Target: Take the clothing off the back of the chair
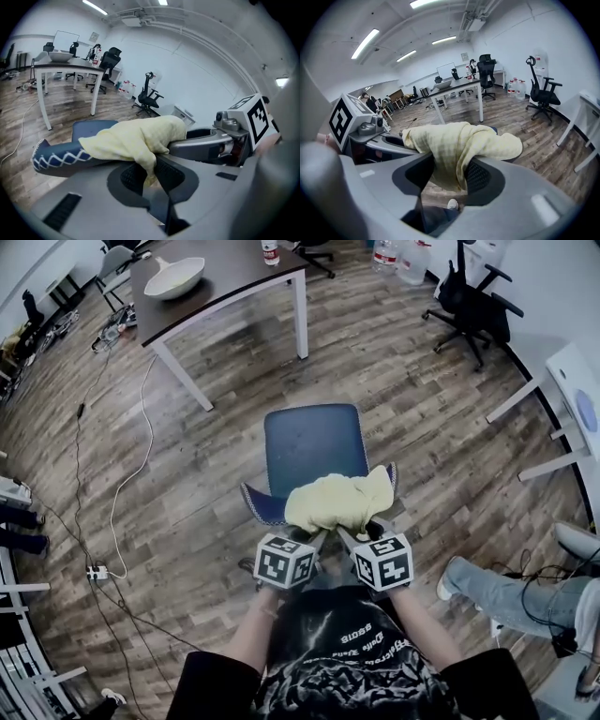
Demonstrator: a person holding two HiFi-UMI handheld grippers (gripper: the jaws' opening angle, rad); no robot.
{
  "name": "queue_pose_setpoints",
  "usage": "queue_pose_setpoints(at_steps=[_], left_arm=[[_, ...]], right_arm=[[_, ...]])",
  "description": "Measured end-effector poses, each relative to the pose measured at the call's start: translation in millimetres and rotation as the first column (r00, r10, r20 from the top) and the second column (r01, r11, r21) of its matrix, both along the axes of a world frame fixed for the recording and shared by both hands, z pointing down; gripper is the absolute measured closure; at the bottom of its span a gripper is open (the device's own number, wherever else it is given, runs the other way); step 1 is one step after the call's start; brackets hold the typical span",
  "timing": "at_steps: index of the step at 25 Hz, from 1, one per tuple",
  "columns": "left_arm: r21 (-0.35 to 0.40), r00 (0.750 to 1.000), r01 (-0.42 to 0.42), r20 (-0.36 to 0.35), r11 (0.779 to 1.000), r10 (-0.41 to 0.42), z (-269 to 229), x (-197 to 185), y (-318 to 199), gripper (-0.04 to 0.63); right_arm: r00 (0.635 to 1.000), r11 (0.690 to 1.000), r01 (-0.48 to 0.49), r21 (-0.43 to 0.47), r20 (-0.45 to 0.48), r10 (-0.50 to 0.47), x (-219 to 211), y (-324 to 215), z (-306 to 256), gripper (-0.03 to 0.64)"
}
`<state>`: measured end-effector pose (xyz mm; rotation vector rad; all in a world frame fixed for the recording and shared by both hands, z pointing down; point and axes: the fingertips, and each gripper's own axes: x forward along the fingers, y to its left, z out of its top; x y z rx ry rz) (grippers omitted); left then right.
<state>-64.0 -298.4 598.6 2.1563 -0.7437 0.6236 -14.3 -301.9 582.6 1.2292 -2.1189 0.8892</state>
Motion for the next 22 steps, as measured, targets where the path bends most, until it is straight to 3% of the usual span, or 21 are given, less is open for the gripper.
queue_pose_setpoints(at_steps=[7, 12, 16, 22], left_arm=[[-0.014, 0.999, 0.038, -0.024, 0.999, -0.038, 0, 10, 3, 0.558], [-0.004, 0.997, 0.058, -0.041, 0.998, -0.059, -7, 7, 7, 0.565], [0.05, 0.999, 0.032, -0.039, 0.998, -0.03, -10, 10, 15, 0.566], [0.028, 0.993, 0.066, -0.1, 0.997, -0.063, -17, 3, 24, 0.566]], right_arm=[[0.999, 0.998, 0.038, 0.04, -0.016, -0.037, 0, 5, -6, 0.508], [1.0, 0.999, 0.025, 0.043, -0.005, -0.025, -3, 6, -10, 0.515], [0.999, 0.998, 0.022, 0.055, 0.028, -0.023, 0, 11, -11, 0.514], [0.999, 0.996, 0.007, 0.088, 0.05, -0.011, -6, 20, -17, 0.518]])
